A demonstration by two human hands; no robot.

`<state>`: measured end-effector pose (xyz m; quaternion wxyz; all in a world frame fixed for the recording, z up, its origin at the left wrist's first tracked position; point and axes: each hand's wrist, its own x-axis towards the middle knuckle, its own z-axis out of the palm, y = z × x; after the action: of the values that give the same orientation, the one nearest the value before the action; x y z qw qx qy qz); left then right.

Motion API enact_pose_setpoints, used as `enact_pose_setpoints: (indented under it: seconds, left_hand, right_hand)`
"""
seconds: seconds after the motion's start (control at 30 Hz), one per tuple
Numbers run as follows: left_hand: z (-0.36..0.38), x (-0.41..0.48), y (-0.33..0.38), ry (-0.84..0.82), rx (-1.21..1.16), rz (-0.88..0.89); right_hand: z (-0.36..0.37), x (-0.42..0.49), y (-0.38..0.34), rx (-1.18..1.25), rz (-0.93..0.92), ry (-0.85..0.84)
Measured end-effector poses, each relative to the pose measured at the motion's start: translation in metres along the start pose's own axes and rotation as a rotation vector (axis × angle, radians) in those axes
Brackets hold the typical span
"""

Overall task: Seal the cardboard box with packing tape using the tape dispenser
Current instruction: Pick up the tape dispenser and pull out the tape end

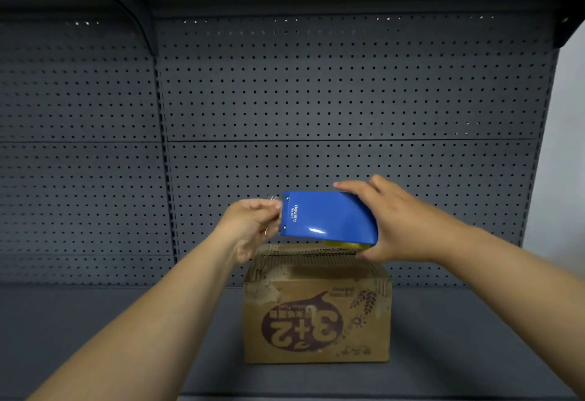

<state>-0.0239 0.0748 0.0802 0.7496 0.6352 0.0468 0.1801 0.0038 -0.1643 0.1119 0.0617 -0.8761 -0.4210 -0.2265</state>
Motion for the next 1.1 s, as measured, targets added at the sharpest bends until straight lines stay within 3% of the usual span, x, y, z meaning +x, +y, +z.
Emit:
enact_pose_setpoints:
  seconds: [0.17,0.67,0.97,1.1]
  left_hand:
    - [-0.013,0.002,0.0,0.016,-0.034,0.019]
    - [-0.033,0.024,0.015,0.089,0.025,-0.023]
    - [-0.071,0.039,0.028,0.227,0.077,-0.037]
    - [-0.074,0.047,0.005,0.228,0.122,-0.131]
  right_hand:
    - [0.0,0.009,-0.003,-0.048,0.016,-0.025]
    - [0.014,0.029,0.006,0.129,0.073,-0.108]
    - [0.015,0.037,0.016,0.095,0.061,-0.116]
    - [0.019,0.04,0.022,0.006,0.051,-0.153]
